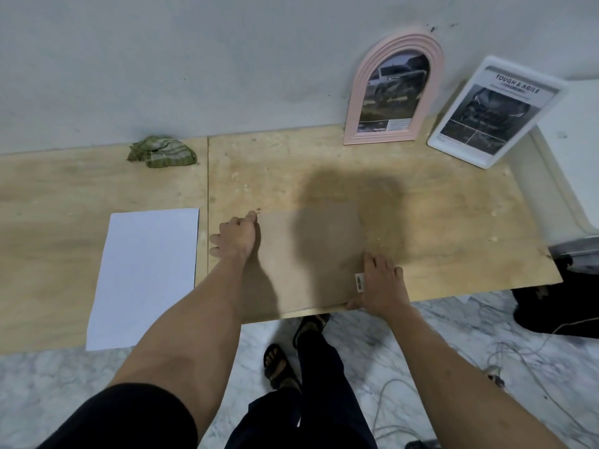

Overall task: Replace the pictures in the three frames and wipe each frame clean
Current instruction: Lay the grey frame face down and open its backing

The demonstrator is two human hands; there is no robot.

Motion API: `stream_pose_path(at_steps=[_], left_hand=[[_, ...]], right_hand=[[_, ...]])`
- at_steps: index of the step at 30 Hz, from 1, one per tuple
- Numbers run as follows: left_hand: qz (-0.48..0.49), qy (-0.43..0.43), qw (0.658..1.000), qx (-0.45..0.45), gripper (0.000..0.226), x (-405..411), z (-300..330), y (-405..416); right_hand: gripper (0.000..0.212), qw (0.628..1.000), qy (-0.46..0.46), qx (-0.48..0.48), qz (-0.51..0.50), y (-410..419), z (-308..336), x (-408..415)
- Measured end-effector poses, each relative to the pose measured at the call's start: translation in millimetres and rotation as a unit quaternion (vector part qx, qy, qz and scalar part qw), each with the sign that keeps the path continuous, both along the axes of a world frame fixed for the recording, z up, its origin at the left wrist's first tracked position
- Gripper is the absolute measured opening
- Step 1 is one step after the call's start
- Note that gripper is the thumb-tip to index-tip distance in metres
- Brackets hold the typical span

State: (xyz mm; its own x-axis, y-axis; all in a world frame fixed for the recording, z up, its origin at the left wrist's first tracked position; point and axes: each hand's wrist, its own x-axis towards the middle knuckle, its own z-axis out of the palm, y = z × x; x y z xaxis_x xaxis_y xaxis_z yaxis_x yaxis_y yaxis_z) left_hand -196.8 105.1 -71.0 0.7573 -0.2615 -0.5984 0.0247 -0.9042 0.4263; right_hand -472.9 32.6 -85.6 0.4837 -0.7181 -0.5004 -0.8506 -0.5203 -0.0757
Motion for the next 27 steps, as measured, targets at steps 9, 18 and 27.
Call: stream_pose_path(at_steps=[9, 18, 27], left_hand=[[0.046, 0.039, 0.996, -0.062, 0.047, -1, 18, 9], [0.071, 0.057, 0.986, -0.142, 0.039, 7, 35, 17], [0.068, 0.139, 0.944, -0.292, 0.017, -15, 67, 3]], right_hand=[[0.123, 0.99, -0.082, 0.035, -0.109, 18, 4, -4], [0.012, 0.813, -0.384, 0.138, -0.415, -6, 37, 4], [0.019, 0.739, -0.452, 0.169, -0.471, -85, 70, -39]])
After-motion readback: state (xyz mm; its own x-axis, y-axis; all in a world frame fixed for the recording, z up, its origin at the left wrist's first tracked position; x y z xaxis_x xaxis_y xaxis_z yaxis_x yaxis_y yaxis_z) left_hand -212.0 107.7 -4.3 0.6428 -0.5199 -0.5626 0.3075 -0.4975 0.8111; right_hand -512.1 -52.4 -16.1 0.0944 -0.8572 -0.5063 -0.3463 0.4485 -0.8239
